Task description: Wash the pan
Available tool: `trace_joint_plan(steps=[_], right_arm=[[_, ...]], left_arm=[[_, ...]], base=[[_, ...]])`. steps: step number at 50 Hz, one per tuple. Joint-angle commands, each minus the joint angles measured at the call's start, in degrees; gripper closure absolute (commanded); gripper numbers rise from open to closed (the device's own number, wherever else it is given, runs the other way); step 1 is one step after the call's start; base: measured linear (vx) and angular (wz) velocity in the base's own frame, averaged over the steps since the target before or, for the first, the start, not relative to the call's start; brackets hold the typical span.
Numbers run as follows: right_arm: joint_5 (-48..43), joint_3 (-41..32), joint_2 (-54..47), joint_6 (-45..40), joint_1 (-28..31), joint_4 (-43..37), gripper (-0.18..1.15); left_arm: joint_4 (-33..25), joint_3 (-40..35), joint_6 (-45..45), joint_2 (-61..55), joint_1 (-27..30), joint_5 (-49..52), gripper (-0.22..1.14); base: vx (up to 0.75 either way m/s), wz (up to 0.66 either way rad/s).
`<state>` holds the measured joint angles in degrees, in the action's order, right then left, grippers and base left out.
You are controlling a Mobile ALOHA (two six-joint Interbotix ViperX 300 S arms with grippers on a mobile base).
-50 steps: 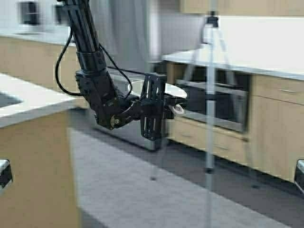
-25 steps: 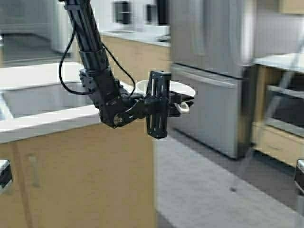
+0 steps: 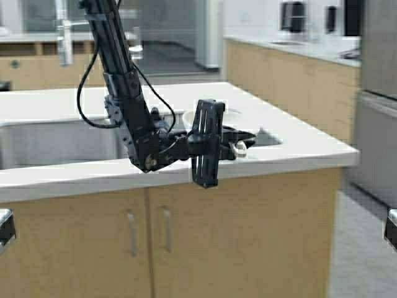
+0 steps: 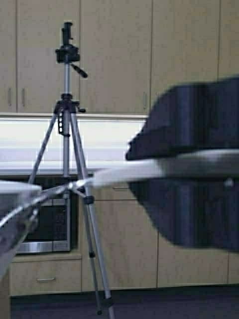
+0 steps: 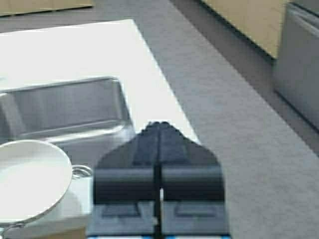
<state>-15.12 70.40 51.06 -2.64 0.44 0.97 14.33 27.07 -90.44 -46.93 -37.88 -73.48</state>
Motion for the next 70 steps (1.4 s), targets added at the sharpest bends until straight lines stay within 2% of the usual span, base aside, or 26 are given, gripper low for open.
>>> trace_joint_plan(steps=[1, 15, 42, 61, 70], right_arm=[[-0.18, -1.23, -0.44, -0.26, -0.09, 0.0, 0.9], [-0.18, -0.62, -0.18, -0.18, -0.09, 0.0, 0.9], [0.26, -0.44, 0.35, -0.18, 0.97, 0.0, 0.9], [0.26, -0.62, -2.11, -0.09, 1.05, 0.0, 0.9], [0.26, -0.7, -2.11, -0.18, 1.05, 0.0, 0.9]], left_arm=[[0.18, 0.0, 0.0, 0.97, 1.41, -2.11, 0.89], [1.67, 1.23, 0.18, 1.32, 5.8, -2.9, 0.89], [2.02, 3.6, -0.97, 3.08, 10.63, -3.96, 0.89], [9.49, 4.66, -5.27, 5.01, 12.22, -4.92, 0.89], [12.13, 8.35, -5.89, 6.86, 12.22, -5.89, 0.89]], base=[[0.17, 0.38], [0.2, 0.31], [0.24, 0.14], [0.18, 0.14], [0.19, 0.22]])
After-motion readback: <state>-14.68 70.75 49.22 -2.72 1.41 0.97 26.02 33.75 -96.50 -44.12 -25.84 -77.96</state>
